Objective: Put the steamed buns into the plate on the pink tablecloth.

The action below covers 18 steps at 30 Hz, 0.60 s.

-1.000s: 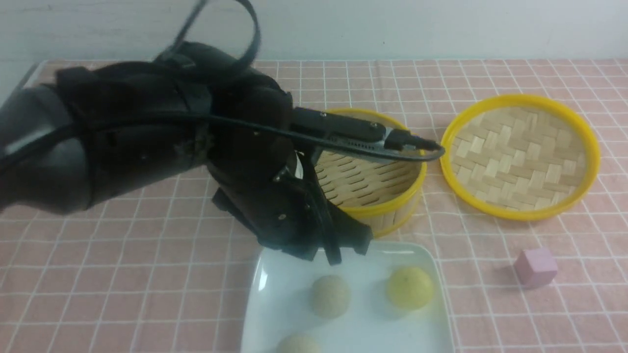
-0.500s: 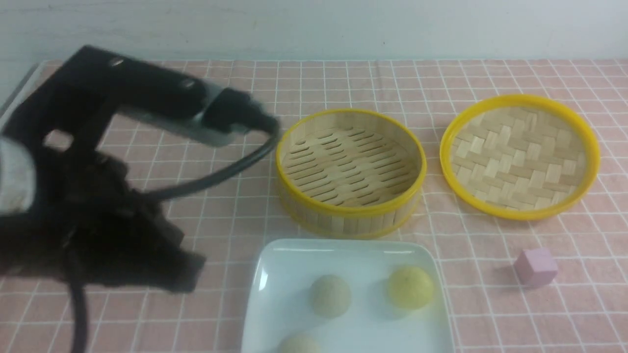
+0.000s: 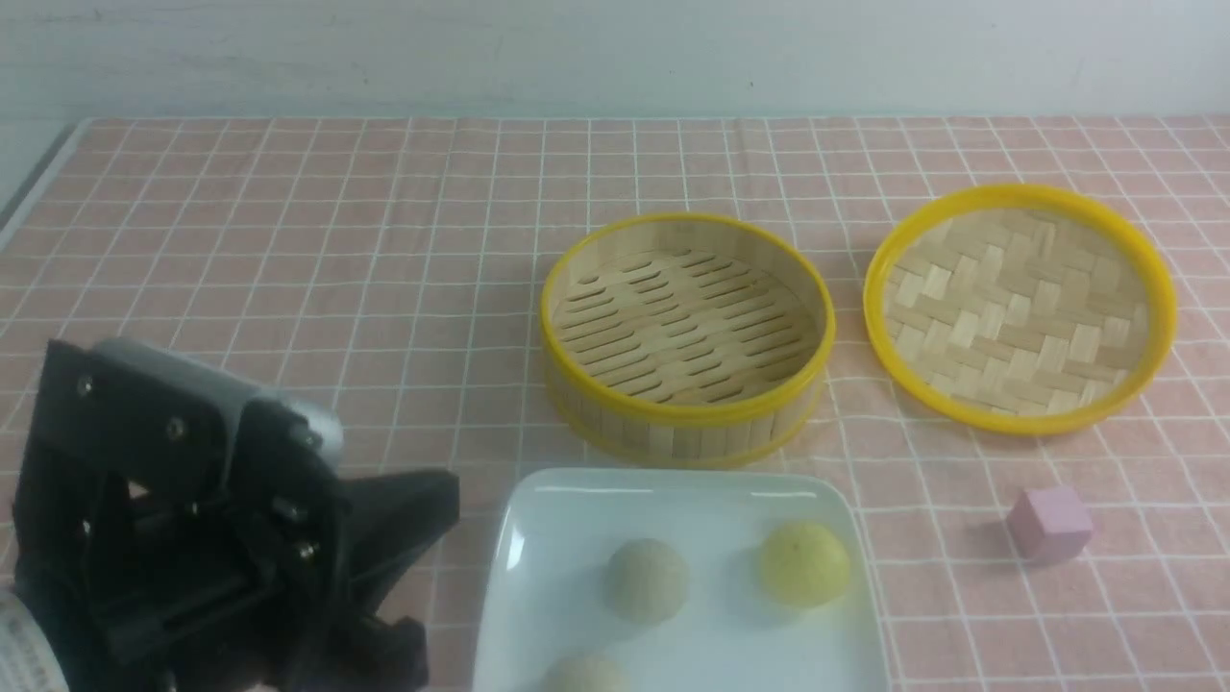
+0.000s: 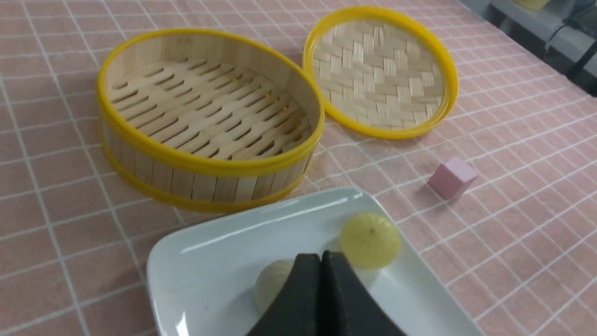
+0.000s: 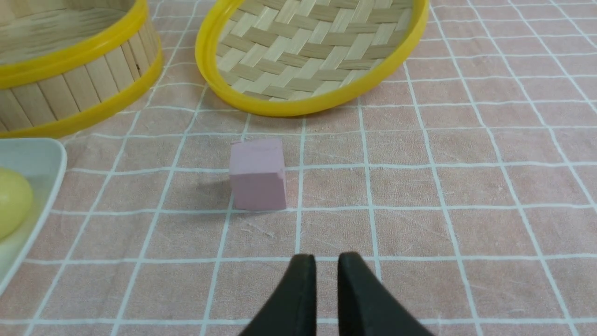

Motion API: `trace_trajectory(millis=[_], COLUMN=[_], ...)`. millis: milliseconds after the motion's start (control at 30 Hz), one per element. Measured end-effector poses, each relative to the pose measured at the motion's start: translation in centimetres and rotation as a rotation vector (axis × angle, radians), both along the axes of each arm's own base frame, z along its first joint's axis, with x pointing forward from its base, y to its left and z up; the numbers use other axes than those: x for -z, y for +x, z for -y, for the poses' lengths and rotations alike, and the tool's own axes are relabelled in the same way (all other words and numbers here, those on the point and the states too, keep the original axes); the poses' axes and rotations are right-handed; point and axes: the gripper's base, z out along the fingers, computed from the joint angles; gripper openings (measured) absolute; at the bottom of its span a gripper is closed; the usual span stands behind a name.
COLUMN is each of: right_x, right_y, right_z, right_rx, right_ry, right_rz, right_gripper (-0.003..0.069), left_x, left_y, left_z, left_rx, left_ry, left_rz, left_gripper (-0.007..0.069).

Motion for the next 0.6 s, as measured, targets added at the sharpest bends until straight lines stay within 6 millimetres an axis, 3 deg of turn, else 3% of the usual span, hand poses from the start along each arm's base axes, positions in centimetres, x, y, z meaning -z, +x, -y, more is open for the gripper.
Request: trace_trajectory(millis=[167, 500, 600], right_x=[0.0, 0.0, 0.0], right_y=[0.0, 0.0, 0.0], right_z=[0.0, 0.0, 0.0], right_rx=[0.0, 0.0, 0.0], right_ry=[0.0, 0.0, 0.0], right_rz=[0.0, 0.0, 0.0], right_gripper=[0.0067, 0.008, 0.0084], left_x=[2.0, 3.2, 4.4], left_y=[-0.3, -0.7, -1.3], left_z=[-0.4, -1.3, -3.3], left_rx=[-0.012, -0.043, -0.129], left_ry=[0.071, 0.143, 0.107], left_rz=[-0.069, -0.135, -0.151], left_gripper=[0.0012, 0.002, 0.0025])
